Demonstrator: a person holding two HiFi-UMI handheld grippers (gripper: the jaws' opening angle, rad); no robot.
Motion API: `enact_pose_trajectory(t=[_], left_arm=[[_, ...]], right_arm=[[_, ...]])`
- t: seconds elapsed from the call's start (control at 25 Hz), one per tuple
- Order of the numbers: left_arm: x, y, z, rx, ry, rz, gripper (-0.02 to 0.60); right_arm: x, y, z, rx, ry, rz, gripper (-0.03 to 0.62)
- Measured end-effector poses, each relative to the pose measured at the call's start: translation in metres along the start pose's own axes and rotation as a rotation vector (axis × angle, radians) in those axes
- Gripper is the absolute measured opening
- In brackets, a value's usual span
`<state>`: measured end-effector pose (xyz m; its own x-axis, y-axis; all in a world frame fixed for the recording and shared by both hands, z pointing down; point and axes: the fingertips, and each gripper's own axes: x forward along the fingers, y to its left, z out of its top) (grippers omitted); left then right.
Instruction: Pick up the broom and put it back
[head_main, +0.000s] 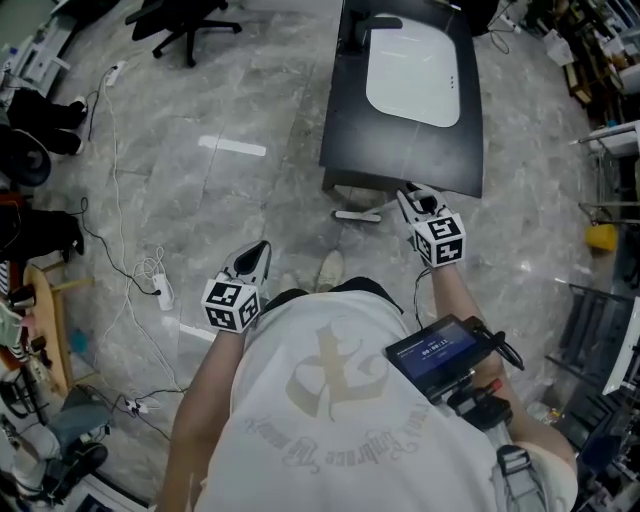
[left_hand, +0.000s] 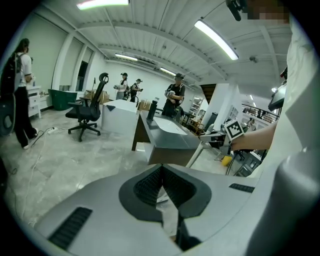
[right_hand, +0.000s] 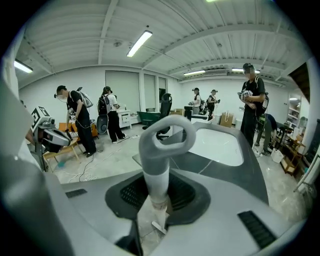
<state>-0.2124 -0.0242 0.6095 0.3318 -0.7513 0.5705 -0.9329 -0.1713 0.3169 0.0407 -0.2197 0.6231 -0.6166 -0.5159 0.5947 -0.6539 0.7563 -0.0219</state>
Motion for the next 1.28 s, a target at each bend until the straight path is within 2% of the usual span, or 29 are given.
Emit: enact_pose_trajectory(t=[0.36, 0.68, 0.92, 1.28], left_arm=[[0.007, 0.004, 0.003, -0.023, -0.003, 0.049, 0.012], [0.012, 0.003, 0.004, -0.041, 0.0, 0.076, 0.012], [0.019, -0.002, 0.002, -0.041, 0.008, 0.072, 0.012], [0.023, -0.008, 0.006, -0.023, 0.018, 0.06, 0.012]], right_arm=[[0.032, -0.027, 0.021, -0.014, -0.028, 0.009, 0.101], [0.042, -0.03, 0.028, -0.043, -0.06, 0.027, 0.106], [0.043, -0.03, 0.022, -0.026, -0.072, 0.048, 0.193], [0.042, -0.029, 0.022, -0.007, -0.086, 0.076, 0.215]])
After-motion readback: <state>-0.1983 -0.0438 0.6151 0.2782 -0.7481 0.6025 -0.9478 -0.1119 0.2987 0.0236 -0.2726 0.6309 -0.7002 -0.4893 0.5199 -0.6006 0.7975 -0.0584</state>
